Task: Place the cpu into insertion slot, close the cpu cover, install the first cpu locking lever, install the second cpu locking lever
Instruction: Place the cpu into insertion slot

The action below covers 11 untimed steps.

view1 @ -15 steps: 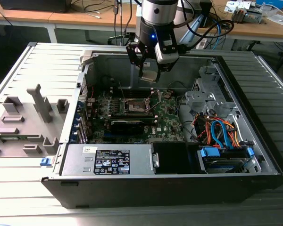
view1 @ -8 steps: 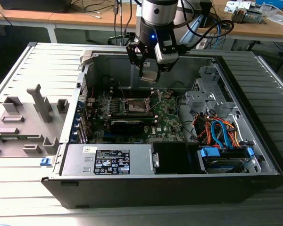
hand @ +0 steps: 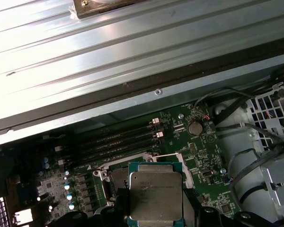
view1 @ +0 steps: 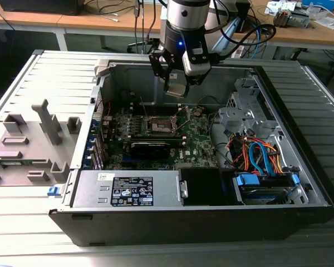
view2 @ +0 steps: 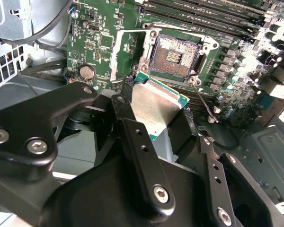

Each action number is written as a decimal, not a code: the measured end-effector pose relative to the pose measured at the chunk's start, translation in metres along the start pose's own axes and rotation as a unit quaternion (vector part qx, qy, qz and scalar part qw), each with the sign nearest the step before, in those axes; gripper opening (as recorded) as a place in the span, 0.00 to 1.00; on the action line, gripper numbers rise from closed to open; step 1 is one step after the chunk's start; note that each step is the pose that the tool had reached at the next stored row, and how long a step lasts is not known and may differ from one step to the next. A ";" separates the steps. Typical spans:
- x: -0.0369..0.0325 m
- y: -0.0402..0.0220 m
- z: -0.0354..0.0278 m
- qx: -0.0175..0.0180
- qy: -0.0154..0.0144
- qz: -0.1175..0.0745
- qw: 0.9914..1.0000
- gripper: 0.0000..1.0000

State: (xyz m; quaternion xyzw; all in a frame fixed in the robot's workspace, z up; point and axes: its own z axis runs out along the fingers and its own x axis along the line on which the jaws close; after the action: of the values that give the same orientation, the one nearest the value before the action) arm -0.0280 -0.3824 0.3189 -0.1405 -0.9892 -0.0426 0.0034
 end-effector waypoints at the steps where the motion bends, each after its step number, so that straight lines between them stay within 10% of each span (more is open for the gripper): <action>1: 0.0000 0.0000 0.0001 0.000 0.000 0.000 1.000 0.54; 11: 0.0000 -0.0001 0.0007 0.000 0.000 0.003 1.000 0.54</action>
State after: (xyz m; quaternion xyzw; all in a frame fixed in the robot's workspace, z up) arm -0.0280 -0.3824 0.3183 -0.1437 -0.9887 -0.0426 0.0032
